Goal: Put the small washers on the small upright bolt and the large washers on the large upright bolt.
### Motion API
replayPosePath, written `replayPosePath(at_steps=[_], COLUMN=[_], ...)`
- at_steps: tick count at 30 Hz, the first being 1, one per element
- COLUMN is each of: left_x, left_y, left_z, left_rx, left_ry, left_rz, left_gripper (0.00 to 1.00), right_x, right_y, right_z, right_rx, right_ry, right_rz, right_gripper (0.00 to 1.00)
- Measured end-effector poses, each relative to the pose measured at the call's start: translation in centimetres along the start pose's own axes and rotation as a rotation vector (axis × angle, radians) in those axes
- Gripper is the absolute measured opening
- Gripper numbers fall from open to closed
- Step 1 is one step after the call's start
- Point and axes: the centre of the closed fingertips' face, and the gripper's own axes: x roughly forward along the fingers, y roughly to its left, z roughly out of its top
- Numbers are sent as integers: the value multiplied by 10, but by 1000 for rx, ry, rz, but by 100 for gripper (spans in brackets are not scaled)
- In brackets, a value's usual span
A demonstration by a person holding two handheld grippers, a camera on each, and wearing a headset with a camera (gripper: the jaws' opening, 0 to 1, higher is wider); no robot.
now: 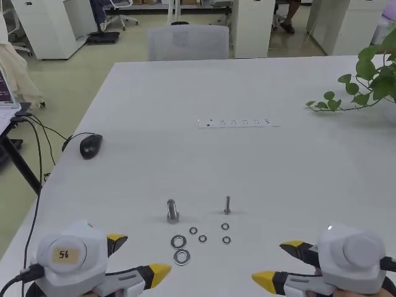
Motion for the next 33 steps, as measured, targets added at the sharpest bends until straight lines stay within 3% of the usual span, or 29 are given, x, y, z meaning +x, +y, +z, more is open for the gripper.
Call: replayPosePath(at_steps=[10,17,23,26,33], left_x=[2,5,8,9,11], left_y=[-2,-5,-5,-6,-6], left_z=[-2,1,1,0,2], left_rx=[-2,-5,-1,1,7], left_ry=[1,-9,-2,2,10], left_rz=[-4,-12,-27,-33,-42], left_gripper=[66,66,66,66,66], right_x=[5,16,38,51,80], right_y=[-1,-10,-25,-30,-34], right_z=[-1,6,19,18,20], right_rx=[-7,-71,-144,-196,-237], right_ry=[28,84,130,179,236], right_rz=[13,11,21,37,81], right_gripper=[57,52,43,37,28])
